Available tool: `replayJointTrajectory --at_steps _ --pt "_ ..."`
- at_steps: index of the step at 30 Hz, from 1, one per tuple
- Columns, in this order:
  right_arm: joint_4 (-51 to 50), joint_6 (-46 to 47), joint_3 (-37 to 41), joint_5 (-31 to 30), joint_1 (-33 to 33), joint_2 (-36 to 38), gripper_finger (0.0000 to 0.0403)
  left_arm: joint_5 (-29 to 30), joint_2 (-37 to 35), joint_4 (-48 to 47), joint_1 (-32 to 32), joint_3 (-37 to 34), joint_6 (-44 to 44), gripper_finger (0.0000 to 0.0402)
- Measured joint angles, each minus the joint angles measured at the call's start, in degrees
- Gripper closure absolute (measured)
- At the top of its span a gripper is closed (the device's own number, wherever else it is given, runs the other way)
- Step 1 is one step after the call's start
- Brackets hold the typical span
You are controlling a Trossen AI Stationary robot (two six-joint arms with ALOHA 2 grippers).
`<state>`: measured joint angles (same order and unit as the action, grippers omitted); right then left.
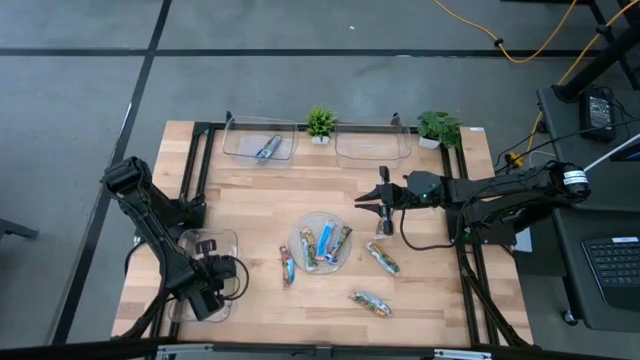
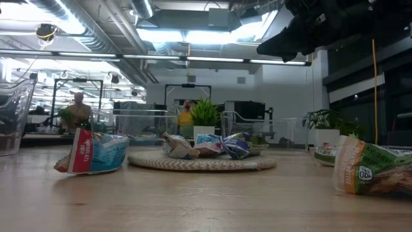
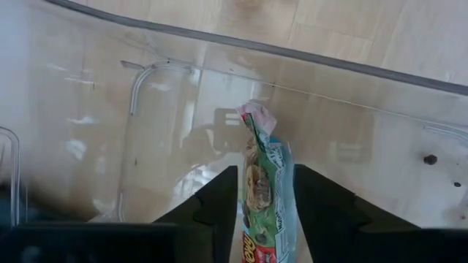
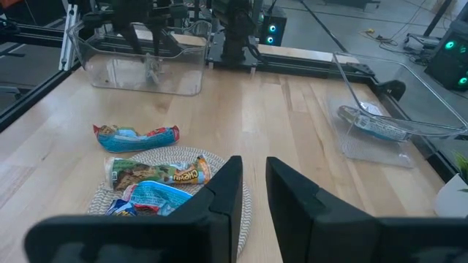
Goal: Pick and place Granola Bars by type
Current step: Put the red granola bar into the bottom transparent bin
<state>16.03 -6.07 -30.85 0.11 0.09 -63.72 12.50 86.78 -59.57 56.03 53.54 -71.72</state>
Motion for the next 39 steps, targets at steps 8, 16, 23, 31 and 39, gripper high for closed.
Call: replayJointTrajectory --at_steps 8,16,23,31,39 --pt "0.0 0.0 0.0 0.0 0.0 0.0 0.0336 1.8 0.0 -1.7 -0.4 2.0 3.6 0.0261" --pt "0.0 0.0 0.0 0.0 0.0 0.0 0.0336 9.0 0.0 -18.3 -3.8 17.2 10.2 0.0269" --pt "-0.1 0.0 0.0 0.0 0.0 0.0 0.0336 16.1 0.0 -21.3 -9.6 28.1 18.6 0.027" --pt "-0.2 -0.1 0.0 0.0 0.0 0.0 0.0336 13.3 0.0 -19.8 -17.3 29.2 25.4 0.027" --pt "-0.8 -0.2 0.0 0.0 0.0 0.0 0.0336 11.1 0.0 -10.7 -23.4 29.2 35.2 0.0271"
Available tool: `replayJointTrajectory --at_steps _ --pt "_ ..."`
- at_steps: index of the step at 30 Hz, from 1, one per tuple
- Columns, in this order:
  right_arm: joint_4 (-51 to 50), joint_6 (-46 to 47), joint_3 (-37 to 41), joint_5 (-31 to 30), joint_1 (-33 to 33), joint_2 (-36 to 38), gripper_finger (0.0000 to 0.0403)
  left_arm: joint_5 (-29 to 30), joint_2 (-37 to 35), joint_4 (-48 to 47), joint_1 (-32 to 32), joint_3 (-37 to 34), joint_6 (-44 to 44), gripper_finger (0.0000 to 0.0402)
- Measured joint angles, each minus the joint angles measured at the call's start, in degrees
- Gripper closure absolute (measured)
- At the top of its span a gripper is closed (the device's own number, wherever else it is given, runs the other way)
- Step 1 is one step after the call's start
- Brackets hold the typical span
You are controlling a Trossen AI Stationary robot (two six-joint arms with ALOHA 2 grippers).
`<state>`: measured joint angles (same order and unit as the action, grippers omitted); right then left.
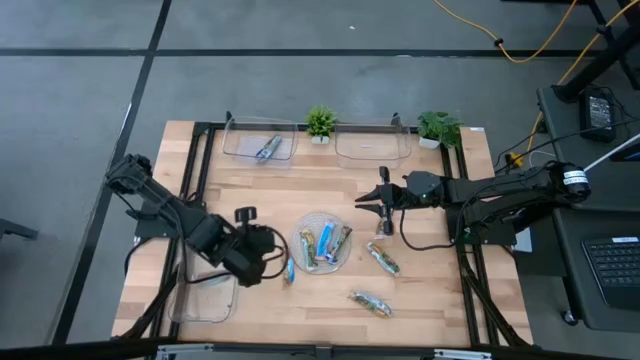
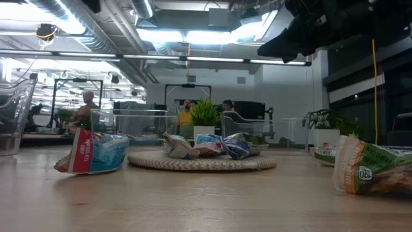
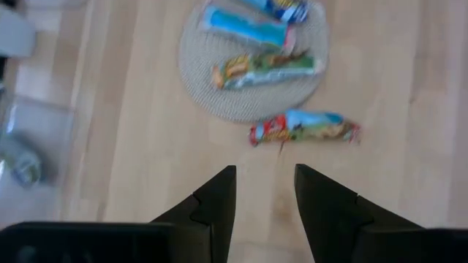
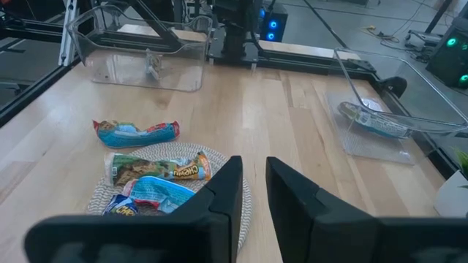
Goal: Pick and place Granola Bars by type
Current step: Put the red granola bar into the bottom transparent bin
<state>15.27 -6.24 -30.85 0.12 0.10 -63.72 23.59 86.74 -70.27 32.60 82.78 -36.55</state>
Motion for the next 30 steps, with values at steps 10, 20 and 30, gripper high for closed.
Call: replayJointTrajectory --at_steps 10,20,30 --pt "0.0 -0.2 0.0 0.0 0.0 0.0 0.0336 -4.4 1.8 10.9 -3.6 0.0 7.3 0.0271" --pt "0.0 0.0 0.0 0.0 0.0 0.0 0.0336 -5.5 11.6 14.6 -2.0 0.0 6.4 0.0271" --pt "-0.6 0.0 0.0 0.1 0.0 0.0 0.0336 -3.9 17.3 21.3 0.0 0.0 -1.0 0.027"
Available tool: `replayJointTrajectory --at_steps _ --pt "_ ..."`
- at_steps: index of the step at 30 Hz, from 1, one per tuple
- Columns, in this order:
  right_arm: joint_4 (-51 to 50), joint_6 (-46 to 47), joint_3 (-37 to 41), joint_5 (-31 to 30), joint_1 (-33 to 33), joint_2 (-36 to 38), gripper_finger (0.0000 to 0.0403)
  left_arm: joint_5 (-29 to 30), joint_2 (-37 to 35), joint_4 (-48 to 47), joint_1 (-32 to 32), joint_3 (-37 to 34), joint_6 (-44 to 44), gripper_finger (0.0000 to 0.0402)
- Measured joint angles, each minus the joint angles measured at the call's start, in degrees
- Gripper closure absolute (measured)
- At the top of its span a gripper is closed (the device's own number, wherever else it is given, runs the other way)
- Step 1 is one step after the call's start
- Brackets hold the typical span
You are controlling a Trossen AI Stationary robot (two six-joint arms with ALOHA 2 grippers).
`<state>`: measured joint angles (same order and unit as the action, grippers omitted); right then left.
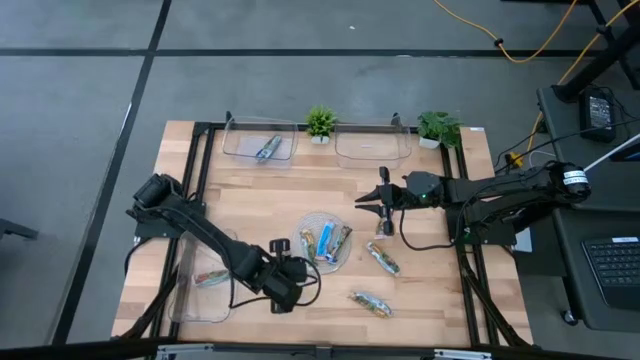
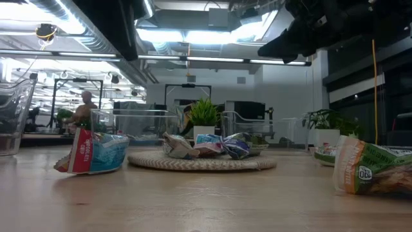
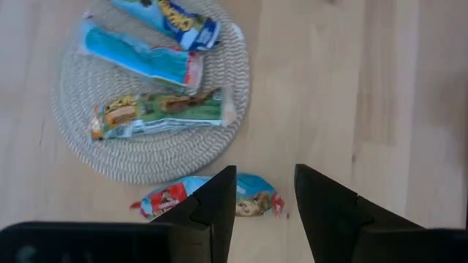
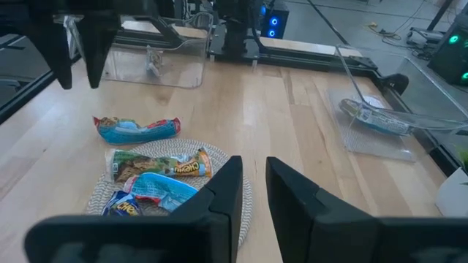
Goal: Pick and place Granola Bars by type
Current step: Put the red granola bar into the bottom transparent bin
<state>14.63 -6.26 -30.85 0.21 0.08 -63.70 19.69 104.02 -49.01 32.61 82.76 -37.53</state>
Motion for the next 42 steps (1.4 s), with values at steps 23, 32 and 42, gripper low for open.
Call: replayJointTrajectory --at_steps 23,32,42 --pt "-0.9 0.2 0.0 0.1 0.0 0.0 0.0336 2.7 4.3 -3.2 0.5 0.0 -33.2 0.0153" --pt "-0.9 1.5 0.0 0.5 -0.8 0.0 0.0336 0.7 8.7 -6.2 0.7 0.0 -37.2 0.0153" --pt "-1.2 1.3 0.0 0.5 -2.5 0.0 0.0336 1.0 9.5 -6.7 2.7 0.0 -40.9 0.0153"
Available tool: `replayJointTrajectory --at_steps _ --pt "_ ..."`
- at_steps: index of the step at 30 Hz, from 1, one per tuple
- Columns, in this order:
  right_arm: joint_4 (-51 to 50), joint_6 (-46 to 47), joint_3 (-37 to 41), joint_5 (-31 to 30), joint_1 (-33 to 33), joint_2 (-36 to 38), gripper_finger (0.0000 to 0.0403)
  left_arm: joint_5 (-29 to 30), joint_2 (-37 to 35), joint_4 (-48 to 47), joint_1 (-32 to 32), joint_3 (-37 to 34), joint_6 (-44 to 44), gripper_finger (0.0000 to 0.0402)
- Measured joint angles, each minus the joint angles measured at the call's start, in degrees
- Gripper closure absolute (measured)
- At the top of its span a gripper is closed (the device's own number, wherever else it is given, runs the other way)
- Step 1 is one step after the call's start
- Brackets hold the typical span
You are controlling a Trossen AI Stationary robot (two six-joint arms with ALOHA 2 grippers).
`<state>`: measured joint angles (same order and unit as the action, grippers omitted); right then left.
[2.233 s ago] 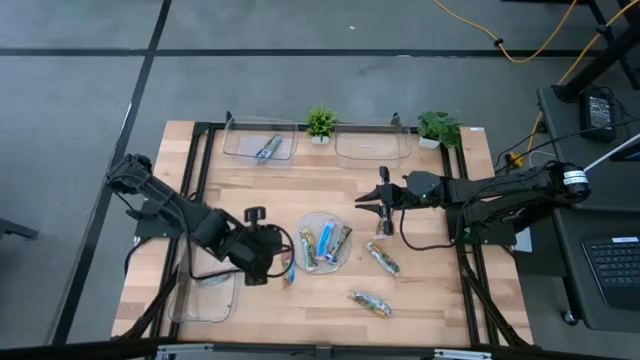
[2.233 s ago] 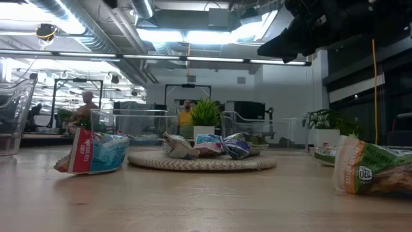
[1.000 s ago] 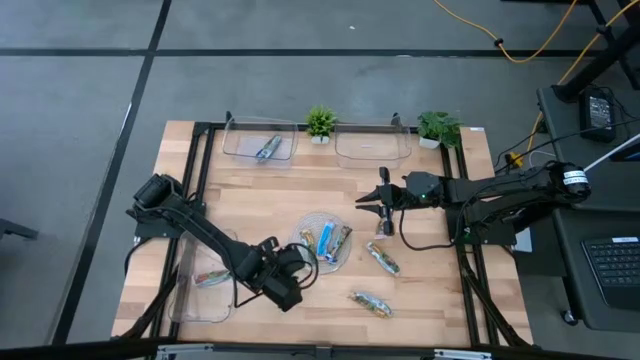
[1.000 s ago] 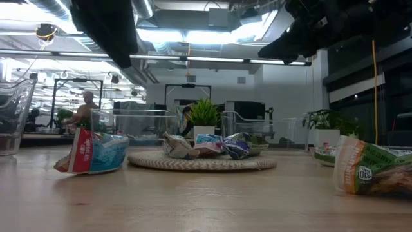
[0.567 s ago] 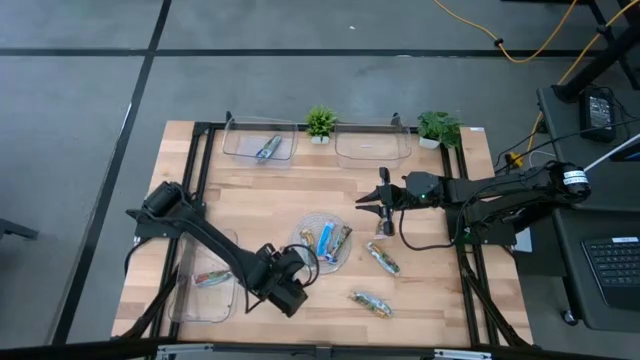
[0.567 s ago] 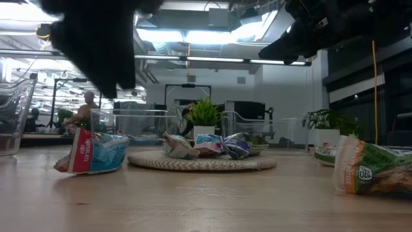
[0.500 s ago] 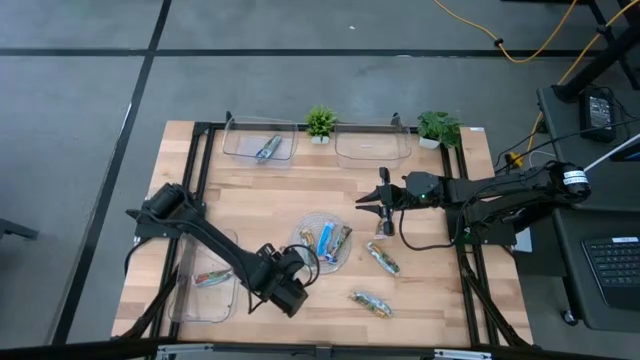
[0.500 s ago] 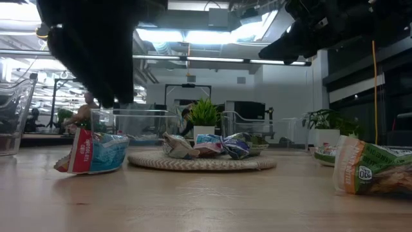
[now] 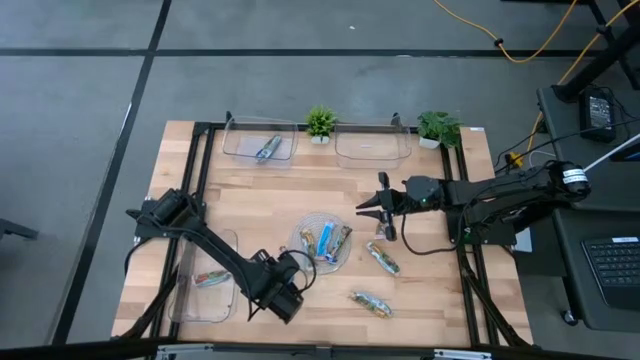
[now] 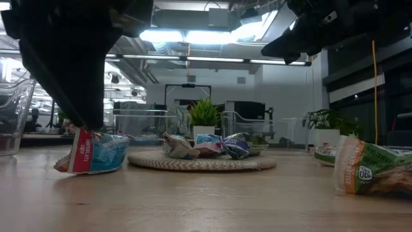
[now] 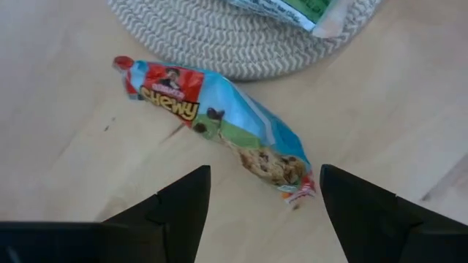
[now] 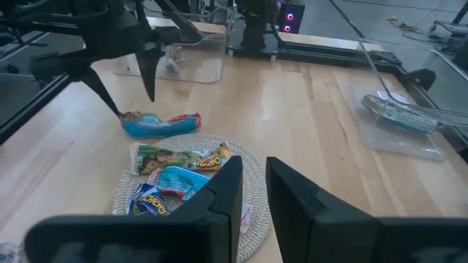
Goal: Pick and place Granola Bars by type
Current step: Put the red granola bar into the bottom transparent bin
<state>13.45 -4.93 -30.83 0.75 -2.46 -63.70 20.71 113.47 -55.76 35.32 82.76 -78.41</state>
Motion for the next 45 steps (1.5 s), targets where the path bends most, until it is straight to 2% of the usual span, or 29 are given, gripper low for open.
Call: replayJointTrajectory --at_steps 12,21,25,33,37,41,45 --pt "-0.1 0.3 0.0 0.0 0.0 0.0 0.0336 -0.6 3.4 2.1 1.1 0.0 -1.1 0.0153" --pt "-0.1 0.4 0.0 0.0 0.0 0.0 0.0336 2.5 3.8 2.2 1.1 0.0 -0.3 0.016" --pt "-0.1 0.4 0.0 0.0 0.0 0.0 0.0336 1.2 3.7 2.1 1.1 0.0 -0.3 0.0198" --pt "0.0 0.4 0.0 0.0 0.0 0.0 0.0336 0.6 3.7 2.2 1.1 0.0 1.2 0.0316" --pt "0.0 0.4 0.0 0.0 0.0 0.0 0.0336 0.6 3.7 2.2 1.1 0.0 2.6 0.0363" --pt "0.0 0.4 0.0 0.0 0.0 0.0 0.0336 -1.0 3.6 2.2 1.1 0.0 4.7 0.0389" --pt "0.0 0.4 0.0 0.0 0.0 0.0 0.0336 -2.9 3.4 1.8 1.1 0.2 5.7 0.0391"
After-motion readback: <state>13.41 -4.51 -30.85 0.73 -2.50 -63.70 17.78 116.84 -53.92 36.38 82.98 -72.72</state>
